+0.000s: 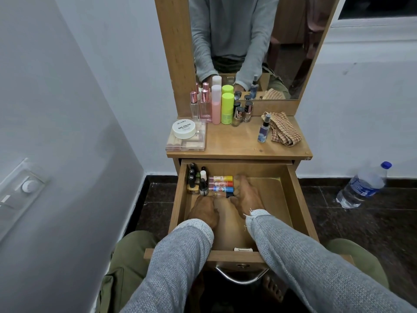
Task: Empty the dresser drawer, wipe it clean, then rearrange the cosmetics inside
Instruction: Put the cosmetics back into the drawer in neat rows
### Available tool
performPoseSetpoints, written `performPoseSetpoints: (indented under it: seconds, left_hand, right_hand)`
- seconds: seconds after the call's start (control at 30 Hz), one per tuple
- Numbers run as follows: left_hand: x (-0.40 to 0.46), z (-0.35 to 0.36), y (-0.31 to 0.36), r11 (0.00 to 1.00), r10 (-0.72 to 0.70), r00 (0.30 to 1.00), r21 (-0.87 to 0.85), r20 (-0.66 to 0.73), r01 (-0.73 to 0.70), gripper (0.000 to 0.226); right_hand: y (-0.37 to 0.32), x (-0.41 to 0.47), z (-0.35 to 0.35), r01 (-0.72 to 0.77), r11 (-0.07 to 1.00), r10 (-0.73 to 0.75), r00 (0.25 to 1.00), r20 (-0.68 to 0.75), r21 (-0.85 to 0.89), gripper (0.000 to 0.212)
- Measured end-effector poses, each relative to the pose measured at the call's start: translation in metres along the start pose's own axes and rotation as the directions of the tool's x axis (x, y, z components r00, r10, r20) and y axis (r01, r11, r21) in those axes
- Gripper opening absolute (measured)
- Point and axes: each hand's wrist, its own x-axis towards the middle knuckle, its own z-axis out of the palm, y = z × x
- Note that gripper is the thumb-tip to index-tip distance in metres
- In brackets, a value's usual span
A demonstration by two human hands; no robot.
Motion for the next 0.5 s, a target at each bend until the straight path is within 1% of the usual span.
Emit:
performPoseSetpoints:
  seconds: [0.07, 0.27, 0.33, 0.4, 0.5]
  left_hand:
    - [-0.001, -0.001, 0.001, 1.0, -0.008, 1.0, 0.004, 0.002, 0.008, 0.034]
    - [-0.005, -0.004, 0.003, 1.0, -0.01, 1.0, 0.003, -0.003, 0.01, 0.033]
    - [-0.008, -0.006, 0.004, 1.0, -0.009, 1.0, -0.006, -0.004, 0.009, 0.03]
    - [-0.011, -0.009, 0.007, 1.0, -0.001, 1.0, -0.019, -0.007, 0.001, 0.028]
    - [-0.018, -0.016, 0.009, 0.998, 0.043, 0.999, -0.045, -0.021, -0.044, 0.026]
  right_hand:
    - [-0.001, -0.001, 0.0, -0.025, 0.998, 0.025, 1.0, 0.0, 0.056, 0.053]
    - [-0.002, 0.0, -0.001, -0.033, 0.998, 0.032, 0.999, 0.025, 0.044, 0.056]
    - [-0.004, -0.003, -0.002, -0.036, 0.996, 0.034, 0.999, 0.021, 0.087, 0.061]
    - [-0.006, -0.007, -0.002, -0.011, 0.998, 0.012, 1.0, -0.006, 0.067, 0.066]
    - [-0.01, -0.009, -0.006, 0.087, 0.996, -0.087, 0.994, -0.065, -0.013, 0.059]
